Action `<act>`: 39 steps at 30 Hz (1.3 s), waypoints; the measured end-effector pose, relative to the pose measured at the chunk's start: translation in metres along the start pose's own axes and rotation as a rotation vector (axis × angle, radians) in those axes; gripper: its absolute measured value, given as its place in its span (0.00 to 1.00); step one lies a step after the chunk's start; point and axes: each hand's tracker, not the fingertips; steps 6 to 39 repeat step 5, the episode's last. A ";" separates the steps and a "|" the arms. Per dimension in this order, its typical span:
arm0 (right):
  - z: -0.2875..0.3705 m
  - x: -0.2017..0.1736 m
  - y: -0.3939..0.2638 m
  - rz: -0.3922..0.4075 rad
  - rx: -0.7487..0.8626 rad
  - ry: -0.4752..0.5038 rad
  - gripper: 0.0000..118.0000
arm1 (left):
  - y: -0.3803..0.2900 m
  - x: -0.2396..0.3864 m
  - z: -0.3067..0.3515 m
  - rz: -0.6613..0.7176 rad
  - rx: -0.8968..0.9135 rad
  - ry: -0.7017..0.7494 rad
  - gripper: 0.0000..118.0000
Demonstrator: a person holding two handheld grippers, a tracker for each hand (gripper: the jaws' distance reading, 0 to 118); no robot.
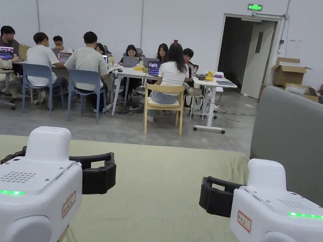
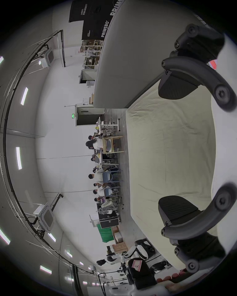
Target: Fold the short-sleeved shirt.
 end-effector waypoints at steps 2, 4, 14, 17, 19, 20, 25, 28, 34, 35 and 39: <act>0.001 -0.002 0.000 0.007 0.005 -0.009 1.00 | 0.000 0.000 0.000 0.004 -0.001 -0.002 1.00; 0.001 -0.002 0.001 0.011 0.006 -0.005 1.00 | 0.001 0.000 0.000 0.005 0.001 -0.004 1.00; 0.001 -0.002 0.001 0.008 0.006 -0.001 1.00 | 0.001 0.000 0.001 0.005 0.002 -0.005 1.00; 0.001 -0.002 0.001 0.008 0.006 -0.001 1.00 | 0.001 0.000 0.001 0.005 0.002 -0.005 1.00; 0.001 -0.002 0.001 0.008 0.006 -0.001 1.00 | 0.001 0.000 0.001 0.005 0.002 -0.005 1.00; 0.001 -0.002 0.001 0.008 0.006 -0.001 1.00 | 0.001 0.000 0.001 0.005 0.002 -0.005 1.00; 0.001 -0.002 0.001 0.008 0.006 -0.001 1.00 | 0.001 0.000 0.001 0.005 0.002 -0.005 1.00; 0.001 -0.002 0.001 0.008 0.006 -0.001 1.00 | 0.001 0.000 0.001 0.005 0.002 -0.005 1.00; 0.001 -0.002 0.001 0.008 0.006 -0.001 1.00 | 0.001 0.000 0.001 0.005 0.002 -0.005 1.00; 0.001 -0.002 0.001 0.008 0.006 -0.001 1.00 | 0.001 0.000 0.001 0.005 0.002 -0.005 1.00; 0.001 -0.002 0.001 0.008 0.006 -0.001 1.00 | 0.001 0.000 0.001 0.005 0.002 -0.005 1.00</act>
